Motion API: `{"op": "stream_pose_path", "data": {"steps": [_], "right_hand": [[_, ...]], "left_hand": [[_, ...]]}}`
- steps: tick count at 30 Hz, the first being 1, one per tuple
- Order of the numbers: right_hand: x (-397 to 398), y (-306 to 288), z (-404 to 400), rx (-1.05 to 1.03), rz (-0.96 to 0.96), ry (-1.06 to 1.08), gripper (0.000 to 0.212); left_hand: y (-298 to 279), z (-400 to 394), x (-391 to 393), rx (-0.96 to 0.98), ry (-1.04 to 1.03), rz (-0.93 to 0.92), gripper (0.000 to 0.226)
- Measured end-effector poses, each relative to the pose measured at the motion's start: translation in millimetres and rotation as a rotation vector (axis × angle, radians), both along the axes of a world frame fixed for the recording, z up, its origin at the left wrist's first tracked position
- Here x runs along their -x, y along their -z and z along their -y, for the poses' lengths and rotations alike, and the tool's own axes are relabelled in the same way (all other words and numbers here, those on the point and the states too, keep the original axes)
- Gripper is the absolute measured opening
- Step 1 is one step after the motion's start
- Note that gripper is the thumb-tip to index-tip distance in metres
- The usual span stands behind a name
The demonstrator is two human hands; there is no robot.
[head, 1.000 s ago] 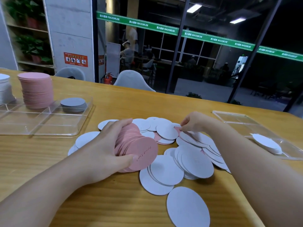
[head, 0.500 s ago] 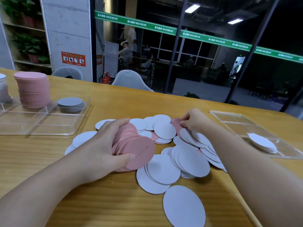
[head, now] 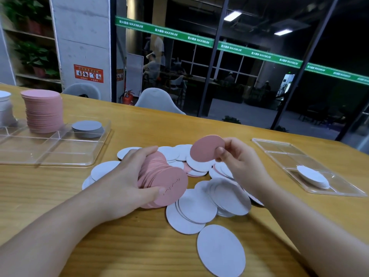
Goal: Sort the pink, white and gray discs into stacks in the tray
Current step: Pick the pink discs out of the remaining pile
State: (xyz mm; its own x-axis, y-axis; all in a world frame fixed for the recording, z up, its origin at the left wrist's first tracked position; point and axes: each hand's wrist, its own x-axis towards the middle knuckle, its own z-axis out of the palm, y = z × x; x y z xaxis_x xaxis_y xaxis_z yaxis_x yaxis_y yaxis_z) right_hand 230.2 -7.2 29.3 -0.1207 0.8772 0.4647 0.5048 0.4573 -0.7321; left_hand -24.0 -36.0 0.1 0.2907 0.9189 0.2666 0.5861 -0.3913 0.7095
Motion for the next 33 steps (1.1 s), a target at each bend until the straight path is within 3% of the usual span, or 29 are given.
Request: {"op": "stream_pose_path", "data": {"steps": [5,8,11,17,21,23,28,33], "right_hand": [[10.6,2.3,28.1,-0.021,-0.083,-0.204,0.009],[16.0,12.7,30.9,-0.085,0.038,-0.153,0.005],[22.4,20.2,33.6,-0.100,0.132,-0.051,0.017],[40.6,25.6,38.4,-0.119,0.251,-0.071,0.029],[44.5,22.9,38.6,-0.062,0.301,-0.082,0.018],[46.8,19.5,40.0,-0.017,0.233,-0.079,0.026],[66.3,3.2,59.5,0.203,-0.146,-0.175,0.034],[92.4,20.2,64.8,0.383,-0.150,-0.387,0.021]], "left_hand": [[0.7,0.0,0.2,0.003,0.002,0.000,0.086],[0.6,-0.6,2.6,0.022,0.021,-0.001,0.093],[0.4,-1.7,2.4,0.027,0.017,-0.013,0.100],[0.5,2.8,-0.6,-0.008,0.013,0.001,0.089],[-4.7,10.2,5.0,0.002,-0.021,0.016,0.089],[-8.6,16.7,8.1,0.029,-0.046,0.009,0.095],[-20.0,40.9,12.6,0.072,-0.010,0.036,0.097],[-11.0,62.4,13.2,0.057,0.003,0.032,0.080]]}}
